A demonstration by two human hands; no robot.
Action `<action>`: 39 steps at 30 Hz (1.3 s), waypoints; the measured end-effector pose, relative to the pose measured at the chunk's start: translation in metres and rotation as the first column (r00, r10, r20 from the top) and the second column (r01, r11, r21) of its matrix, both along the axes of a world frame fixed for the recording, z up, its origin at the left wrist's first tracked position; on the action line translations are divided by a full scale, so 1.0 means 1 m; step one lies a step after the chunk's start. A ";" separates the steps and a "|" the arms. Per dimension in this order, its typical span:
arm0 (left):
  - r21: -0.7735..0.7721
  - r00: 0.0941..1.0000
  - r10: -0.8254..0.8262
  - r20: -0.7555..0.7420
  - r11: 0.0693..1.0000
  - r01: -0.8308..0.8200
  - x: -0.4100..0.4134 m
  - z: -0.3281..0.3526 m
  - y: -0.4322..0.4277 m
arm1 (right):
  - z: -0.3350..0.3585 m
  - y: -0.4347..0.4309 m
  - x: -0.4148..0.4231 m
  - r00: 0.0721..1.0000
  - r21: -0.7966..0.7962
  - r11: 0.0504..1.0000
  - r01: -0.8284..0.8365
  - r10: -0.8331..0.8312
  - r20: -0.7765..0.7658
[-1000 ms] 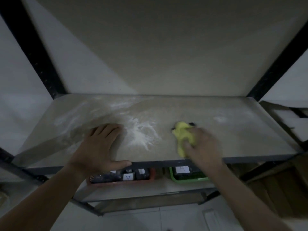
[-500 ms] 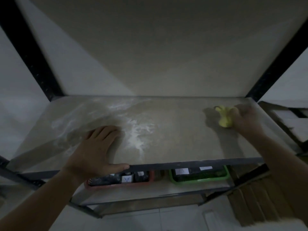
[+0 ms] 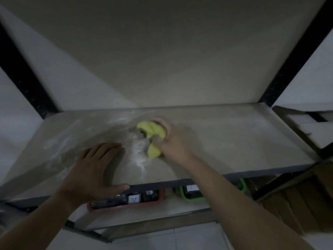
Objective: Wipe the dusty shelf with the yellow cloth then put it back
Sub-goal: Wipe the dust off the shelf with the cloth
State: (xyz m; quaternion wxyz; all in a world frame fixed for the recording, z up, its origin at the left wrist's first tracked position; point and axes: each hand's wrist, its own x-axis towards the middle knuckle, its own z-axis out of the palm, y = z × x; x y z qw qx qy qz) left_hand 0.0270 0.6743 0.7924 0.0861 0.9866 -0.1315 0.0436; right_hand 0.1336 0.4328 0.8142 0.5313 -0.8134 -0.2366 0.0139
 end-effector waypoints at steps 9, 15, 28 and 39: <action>0.028 1.000 0.012 0.015 1.000 -0.012 0.000 -0.002 0.000 | 0.006 -0.183 0.068 0.789 -0.387 0.715 0.582 -0.612 0.057; 0.014 1.000 0.004 0.011 1.000 -0.004 0.001 -0.003 0.002 | -0.008 -0.115 0.051 0.851 -0.510 0.688 0.517 -0.475 0.222; 0.021 1.000 0.006 0.008 1.000 -0.006 0.002 -0.003 0.001 | 0.023 -0.138 0.059 0.916 -0.279 0.877 0.392 -0.345 0.203; 0.023 1.000 0.013 0.021 1.000 -0.014 0.004 -0.007 0.004 | -0.023 -0.183 0.098 0.811 -0.545 0.622 0.563 -0.543 0.218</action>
